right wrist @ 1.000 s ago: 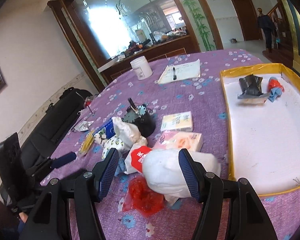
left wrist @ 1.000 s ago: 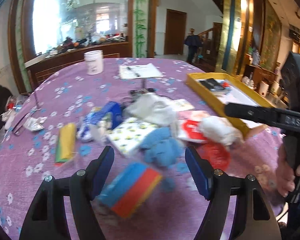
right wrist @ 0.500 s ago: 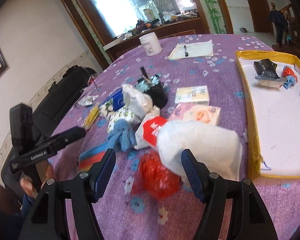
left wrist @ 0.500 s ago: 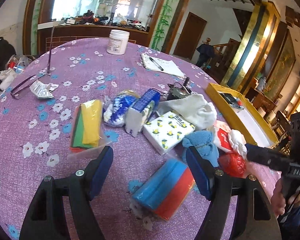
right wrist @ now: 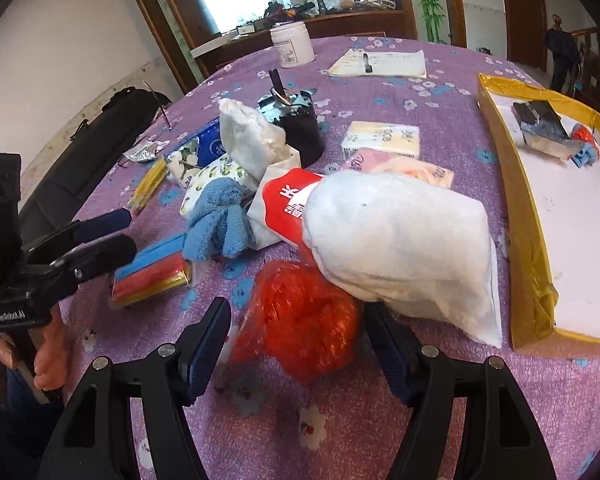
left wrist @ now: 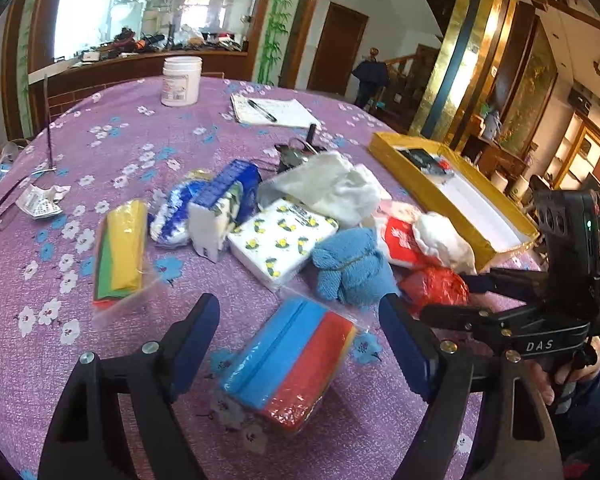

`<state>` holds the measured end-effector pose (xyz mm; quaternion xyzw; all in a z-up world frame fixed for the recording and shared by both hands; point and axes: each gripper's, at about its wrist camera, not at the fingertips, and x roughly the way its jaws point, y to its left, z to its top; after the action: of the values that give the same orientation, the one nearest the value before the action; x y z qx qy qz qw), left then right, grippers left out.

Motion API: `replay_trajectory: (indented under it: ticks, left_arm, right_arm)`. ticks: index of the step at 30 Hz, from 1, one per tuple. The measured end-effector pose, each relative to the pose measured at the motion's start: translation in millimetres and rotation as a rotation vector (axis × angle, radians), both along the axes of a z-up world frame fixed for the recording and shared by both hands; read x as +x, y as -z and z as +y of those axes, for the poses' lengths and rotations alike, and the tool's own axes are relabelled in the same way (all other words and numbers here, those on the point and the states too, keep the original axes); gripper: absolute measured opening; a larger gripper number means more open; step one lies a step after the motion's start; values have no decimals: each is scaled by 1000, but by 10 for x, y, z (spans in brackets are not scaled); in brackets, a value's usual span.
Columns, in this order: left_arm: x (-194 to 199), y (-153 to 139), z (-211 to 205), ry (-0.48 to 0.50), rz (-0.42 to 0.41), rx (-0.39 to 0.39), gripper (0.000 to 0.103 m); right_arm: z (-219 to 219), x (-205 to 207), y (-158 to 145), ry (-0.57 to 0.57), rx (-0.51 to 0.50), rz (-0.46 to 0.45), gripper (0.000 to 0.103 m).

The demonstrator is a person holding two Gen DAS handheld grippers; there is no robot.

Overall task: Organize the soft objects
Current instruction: 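Return to the table and grasp the blue-red sponge pack with the left gripper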

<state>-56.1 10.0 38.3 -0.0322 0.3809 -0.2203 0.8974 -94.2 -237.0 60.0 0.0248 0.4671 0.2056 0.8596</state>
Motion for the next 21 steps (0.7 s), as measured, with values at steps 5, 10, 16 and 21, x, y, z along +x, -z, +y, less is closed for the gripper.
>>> replay_trajectory:
  ticks: [5, 10, 16, 21]
  left_arm:
    - [-40, 27, -116, 67, 13, 45, 81]
    - [-122, 62, -116, 95, 46, 91, 81]
    - [-74, 174, -188, 86, 107, 184, 81]
    - [-110, 239, -336, 82, 91, 289, 49]
  right_arm:
    - [10, -42, -19, -51, 44, -20, 38]
    - [-24, -105, -89, -72, 89, -68, 38]
    - [-20, -166, -123, -84, 111, -86, 38]
    - [-51, -175, -147, -78, 130, -98, 38]
